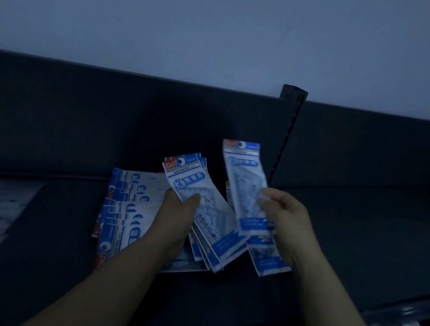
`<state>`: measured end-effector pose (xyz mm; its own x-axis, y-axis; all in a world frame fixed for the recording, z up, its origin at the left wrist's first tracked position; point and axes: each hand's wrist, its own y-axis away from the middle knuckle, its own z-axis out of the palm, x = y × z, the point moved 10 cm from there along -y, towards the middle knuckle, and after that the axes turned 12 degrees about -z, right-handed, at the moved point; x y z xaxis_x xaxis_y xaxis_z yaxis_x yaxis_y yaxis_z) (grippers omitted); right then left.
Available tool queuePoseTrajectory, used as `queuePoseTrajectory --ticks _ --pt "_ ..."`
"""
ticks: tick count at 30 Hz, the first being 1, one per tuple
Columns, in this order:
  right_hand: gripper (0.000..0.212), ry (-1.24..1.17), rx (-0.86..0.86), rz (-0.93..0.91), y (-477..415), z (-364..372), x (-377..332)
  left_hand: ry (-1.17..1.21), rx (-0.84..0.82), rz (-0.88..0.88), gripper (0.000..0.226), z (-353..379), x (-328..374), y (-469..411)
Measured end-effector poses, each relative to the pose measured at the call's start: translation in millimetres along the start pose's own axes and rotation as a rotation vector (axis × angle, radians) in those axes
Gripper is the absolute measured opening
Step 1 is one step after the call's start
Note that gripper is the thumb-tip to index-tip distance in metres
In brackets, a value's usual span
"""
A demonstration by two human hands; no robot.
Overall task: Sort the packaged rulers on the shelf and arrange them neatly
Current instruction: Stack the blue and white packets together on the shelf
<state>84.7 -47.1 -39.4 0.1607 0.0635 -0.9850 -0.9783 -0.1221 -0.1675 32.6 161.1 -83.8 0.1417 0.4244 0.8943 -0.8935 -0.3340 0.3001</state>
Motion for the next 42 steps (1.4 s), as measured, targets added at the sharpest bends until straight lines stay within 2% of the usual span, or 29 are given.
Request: queuePoseTrajectory --ticks 3,5,7,10,11,12,14,17,20,22,23,27,29,30,32,34,35,37,39,42 --pt "0.009 0.205 -0.159 -0.085 9.3 24.5 -0.2 0.007 -0.069 -0.014 0.042 7.1 -1.8 1.6" --pt "0.009 0.288 -0.061 -0.169 5.1 13.9 -9.0 -0.059 -0.046 0.037 0.047 4.1 2.3 0.7" --pt "0.025 0.54 0.038 -0.209 -0.8 -3.7 -16.2 -0.076 0.003 0.04 0.048 -3.5 3.1 -2.1" --pt "0.056 1.055 -0.109 -0.081 -3.5 -1.0 4.8 -0.062 0.054 0.035 0.045 -12.9 4.9 -7.1" --pt "0.067 1.132 -0.151 -0.053 -4.8 1.7 13.4 -0.059 0.062 0.037 0.044 -15.0 5.6 -8.0" --pt "0.071 1.129 -0.157 -0.014 -6.6 0.8 21.2 -0.057 0.072 0.039 0.043 -17.0 6.4 -8.2" --pt "0.064 0.987 -0.133 0.029 -10.8 -1.2 27.4 -0.053 0.081 0.039 0.043 -19.3 6.8 -7.6" --pt "0.019 0.795 -0.067 -0.037 -13.2 -3.2 17.5 -0.068 0.08 0.038 0.042 -19.9 7.2 -6.6" --pt "0.019 0.395 0.03 -0.085 -1.1 -4.7 -0.8 -0.058 0.08 0.034 0.04 -17.7 7.3 -3.1" --pt "0.016 0.158 -0.049 -0.055 8.8 10.0 -5.8 -0.03 0.058 0.014 0.04 -14.5 4.4 -1.3" --pt "0.014 0.128 -0.112 -0.057 14.5 20.0 -9.5 -0.011 0.039 -0.003 0.039 -12.0 3.1 -0.1" --pt "0.014 0.309 -0.258 -0.125 22.3 42.7 -11.9 -0.051 -0.029 -0.026 0.04 -2.1 0.1 3.5" --pt "0.022 0.343 -0.194 -0.166 17.8 31.9 -14.6 -0.066 -0.045 -0.012 0.05 0.0 -1.3 2.4" --pt "0.027 0.407 -0.101 -0.185 12.1 16.0 -15.8 -0.067 -0.039 0.0 0.053 -0.2 -0.7 3.0" --pt "0.034 0.804 0.028 -0.176 2.7 -17.7 -15.3 -0.054 -0.005 0.021 0.054 -4.9 2.8 4.3" --pt "0.049 1.164 -0.024 -0.049 2.3 -32.9 -2.0 -0.032 0.028 0.031 0.054 -10.9 5.1 3.1" --pt "0.057 1.202 -0.078 0.037 3.7 -35.1 8.2 -0.026 0.036 0.033 0.054 -13.2 5.5 1.8" --pt "0.061 1.058 -0.099 0.153 7.6 -37.2 20.9 -0.033 0.052 0.04 0.054 -16.5 5.6 -0.1" --pt "0.051 0.905 -0.087 0.188 10.0 -35.1 21.3 -0.061 0.049 0.054 0.056 -16.8 5.4 -1.0" --pt "0.049 0.861 -0.077 0.165 5.7 -36.1 19.3 -0.098 0.036 0.081 0.06 -14.3 6.9 -0.1"
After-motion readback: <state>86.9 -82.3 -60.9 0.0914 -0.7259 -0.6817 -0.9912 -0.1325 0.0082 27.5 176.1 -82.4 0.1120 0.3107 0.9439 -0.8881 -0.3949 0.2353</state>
